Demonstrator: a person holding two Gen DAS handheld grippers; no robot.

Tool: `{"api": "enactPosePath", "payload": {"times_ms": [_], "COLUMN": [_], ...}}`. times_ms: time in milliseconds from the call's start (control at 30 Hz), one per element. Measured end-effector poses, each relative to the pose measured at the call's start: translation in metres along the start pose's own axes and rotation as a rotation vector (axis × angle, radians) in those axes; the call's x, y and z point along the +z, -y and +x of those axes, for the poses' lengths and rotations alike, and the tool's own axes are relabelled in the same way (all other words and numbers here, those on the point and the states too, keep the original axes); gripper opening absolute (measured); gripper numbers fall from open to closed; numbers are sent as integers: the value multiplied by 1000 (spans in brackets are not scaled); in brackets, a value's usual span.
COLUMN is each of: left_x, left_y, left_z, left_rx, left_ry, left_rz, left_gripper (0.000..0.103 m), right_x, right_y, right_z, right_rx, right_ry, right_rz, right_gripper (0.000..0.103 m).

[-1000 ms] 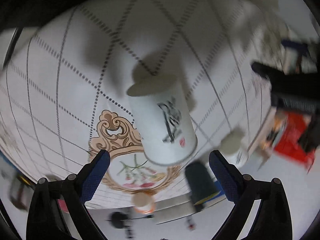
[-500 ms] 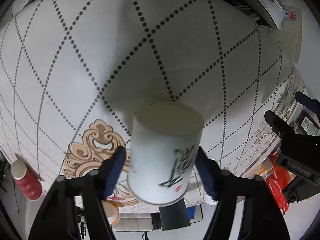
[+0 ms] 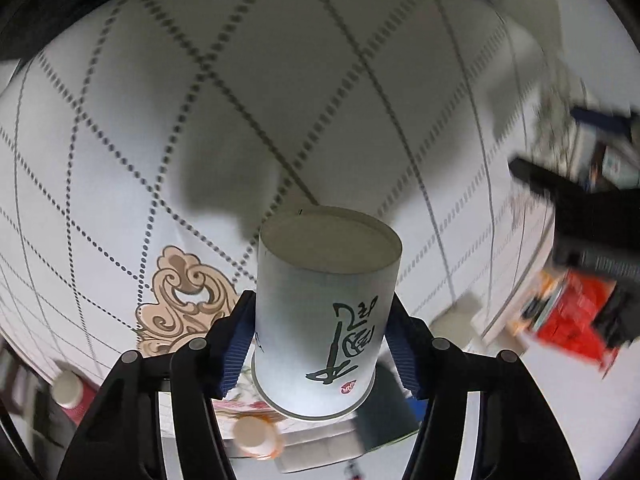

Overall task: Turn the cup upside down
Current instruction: 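Rotate the white cup upside down in the right tool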

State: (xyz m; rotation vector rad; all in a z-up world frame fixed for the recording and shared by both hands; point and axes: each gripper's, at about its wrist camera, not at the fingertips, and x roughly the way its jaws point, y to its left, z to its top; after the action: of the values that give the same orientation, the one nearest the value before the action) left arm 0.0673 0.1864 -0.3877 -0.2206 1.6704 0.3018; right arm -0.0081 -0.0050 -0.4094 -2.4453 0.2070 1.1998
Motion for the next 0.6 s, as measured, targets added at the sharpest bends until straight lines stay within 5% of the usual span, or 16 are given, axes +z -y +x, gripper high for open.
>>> {"api": "enactPosePath", "payload": {"times_ms": [433, 600], "left_x": [7, 7], "left_y": [34, 47], "left_z": [-29, -35], "left_rx": [42, 52], "left_ry": [36, 46], "left_rz": [87, 125], "left_gripper": [98, 98], "right_x": [-67, -101], "right_y": [55, 46], "right_z": [54, 77], "right_rx": [559, 797], "right_ry": [-159, -226], "right_rz": [815, 1129], "right_gripper": [64, 64]}}
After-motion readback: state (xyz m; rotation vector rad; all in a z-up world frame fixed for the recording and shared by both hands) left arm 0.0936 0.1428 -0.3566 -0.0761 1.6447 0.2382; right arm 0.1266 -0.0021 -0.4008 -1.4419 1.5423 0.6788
